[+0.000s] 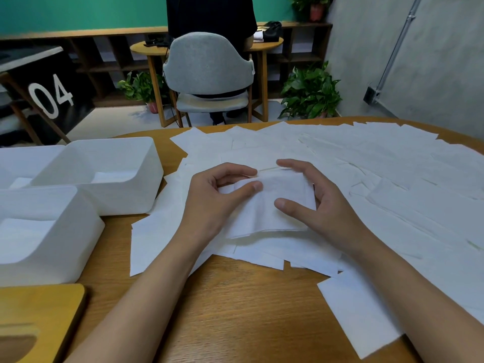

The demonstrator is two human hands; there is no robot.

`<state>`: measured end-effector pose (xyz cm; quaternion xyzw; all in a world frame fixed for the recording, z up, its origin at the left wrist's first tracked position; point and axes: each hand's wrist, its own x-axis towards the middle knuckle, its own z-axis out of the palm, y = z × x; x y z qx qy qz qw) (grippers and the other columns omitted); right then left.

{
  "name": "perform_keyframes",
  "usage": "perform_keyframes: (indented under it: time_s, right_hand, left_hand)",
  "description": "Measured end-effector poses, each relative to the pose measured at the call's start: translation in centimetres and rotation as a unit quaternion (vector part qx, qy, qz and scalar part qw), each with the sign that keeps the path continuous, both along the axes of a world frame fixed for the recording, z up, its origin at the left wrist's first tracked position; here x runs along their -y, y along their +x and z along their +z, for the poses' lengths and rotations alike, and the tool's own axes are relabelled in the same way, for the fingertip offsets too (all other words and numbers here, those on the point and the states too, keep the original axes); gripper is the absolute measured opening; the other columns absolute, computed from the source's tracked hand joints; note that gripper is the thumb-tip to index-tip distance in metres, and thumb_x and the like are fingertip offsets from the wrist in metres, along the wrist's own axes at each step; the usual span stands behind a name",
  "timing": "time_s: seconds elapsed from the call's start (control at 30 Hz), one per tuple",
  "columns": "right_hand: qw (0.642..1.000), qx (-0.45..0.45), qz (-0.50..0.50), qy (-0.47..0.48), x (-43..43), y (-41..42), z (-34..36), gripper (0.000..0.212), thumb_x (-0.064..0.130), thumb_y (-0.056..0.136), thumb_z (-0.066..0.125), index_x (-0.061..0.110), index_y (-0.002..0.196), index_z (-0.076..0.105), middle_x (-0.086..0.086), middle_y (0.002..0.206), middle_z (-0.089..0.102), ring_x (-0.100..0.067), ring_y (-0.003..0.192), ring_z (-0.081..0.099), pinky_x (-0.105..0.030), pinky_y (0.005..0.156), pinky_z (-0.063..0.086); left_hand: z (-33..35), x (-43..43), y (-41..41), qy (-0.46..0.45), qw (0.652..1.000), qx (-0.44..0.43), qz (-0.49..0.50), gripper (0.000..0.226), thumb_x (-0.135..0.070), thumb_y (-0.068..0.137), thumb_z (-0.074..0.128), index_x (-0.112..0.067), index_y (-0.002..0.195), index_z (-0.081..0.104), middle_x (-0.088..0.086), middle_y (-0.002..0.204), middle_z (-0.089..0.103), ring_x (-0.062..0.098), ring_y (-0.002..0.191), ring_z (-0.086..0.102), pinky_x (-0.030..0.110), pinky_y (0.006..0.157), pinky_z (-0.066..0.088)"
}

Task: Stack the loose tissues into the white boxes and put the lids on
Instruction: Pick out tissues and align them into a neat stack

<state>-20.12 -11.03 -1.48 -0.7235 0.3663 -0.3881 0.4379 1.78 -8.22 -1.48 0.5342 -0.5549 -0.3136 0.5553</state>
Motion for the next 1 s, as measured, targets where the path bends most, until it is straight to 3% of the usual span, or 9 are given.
perform_keyframes:
  time_s: [0.13,0.4,0.63,0.8,0.87,0.93,1.0]
  right_hand:
    - [1.000,-0.006,0.014,-0.006,-0.2,0.3,-0.2,0.066,0.031,0.094,0.076,0.049,0.148,0.043,0.025,0.141,0.053,-0.010,0.125,0.062,-0.042,0.104,0.055]
    - [0.999,-0.026,0.010,-0.020,-0.1,0.4,-0.2,0.073,0.030,0.095,0.076,0.056,0.150,0.035,0.026,0.145,0.049,-0.012,0.131,0.057,-0.050,0.110,0.050]
    - [0.997,-0.034,0.009,-0.070,-0.5,0.7,-0.3,0.074,0.020,0.100,0.069,0.051,0.154,0.027,0.048,0.141,0.036,0.005,0.126,0.054,-0.038,0.109,0.051]
    - [0.998,0.029,0.007,-0.062,0.0,0.2,-0.1,0.064,0.007,0.100,0.067,0.042,0.147,0.040,0.020,0.149,0.044,-0.017,0.129,0.058,-0.051,0.106,0.054]
    - [0.996,0.070,0.005,-0.046,0.3,-0.2,0.1,0.061,0.005,0.099,0.068,0.041,0.142,0.045,0.019,0.146,0.048,-0.018,0.127,0.060,-0.046,0.103,0.056]
    - [0.996,0.082,-0.004,-0.041,0.5,-0.5,0.3,0.054,0.006,0.099,0.068,0.037,0.138,0.048,0.027,0.139,0.050,-0.009,0.125,0.059,-0.032,0.100,0.055]
    - [0.997,0.076,-0.013,-0.032,0.7,-0.9,0.3,0.044,0.007,0.099,0.067,0.033,0.133,0.056,0.027,0.133,0.055,-0.006,0.119,0.060,-0.023,0.094,0.053]
  left_hand:
    - [-0.2,0.0,-0.3,-0.012,1.000,0.008,0.015,0.020,-0.022,0.083,0.088,-0.020,0.102,0.081,-0.015,0.102,0.078,0.003,0.097,0.071,0.016,0.083,0.054]
    - [0.0,-0.2,-0.7,0.022,0.998,-0.047,0.030,0.020,-0.029,0.085,0.086,-0.027,0.104,0.080,-0.008,0.095,0.079,0.007,0.095,0.073,0.017,0.080,0.057]
    - [-0.1,-0.5,-1.4,0.032,0.997,-0.061,0.035,0.023,-0.028,0.085,0.087,-0.024,0.106,0.078,-0.002,0.088,0.079,0.010,0.089,0.075,0.021,0.076,0.059]
    - [-0.4,-0.1,-1.1,0.021,0.997,0.026,0.073,0.039,-0.051,0.084,0.081,-0.039,0.119,0.070,-0.022,0.121,0.068,-0.005,0.112,0.061,0.015,0.086,0.051]
    - [0.0,0.0,-0.7,0.064,0.998,-0.003,0.025,0.050,-0.059,0.079,0.077,-0.044,0.126,0.066,-0.027,0.127,0.063,-0.015,0.115,0.055,0.011,0.091,0.044]
    - [0.3,-0.1,-0.5,0.104,0.992,-0.059,-0.032,0.051,-0.053,0.080,0.080,-0.046,0.128,0.066,-0.026,0.126,0.064,-0.013,0.115,0.057,0.016,0.098,0.048]
    - [0.5,-0.4,-0.7,0.103,0.991,-0.079,-0.042,0.048,-0.036,0.085,0.084,-0.042,0.129,0.067,-0.018,0.117,0.071,-0.005,0.104,0.068,0.019,0.085,0.057]
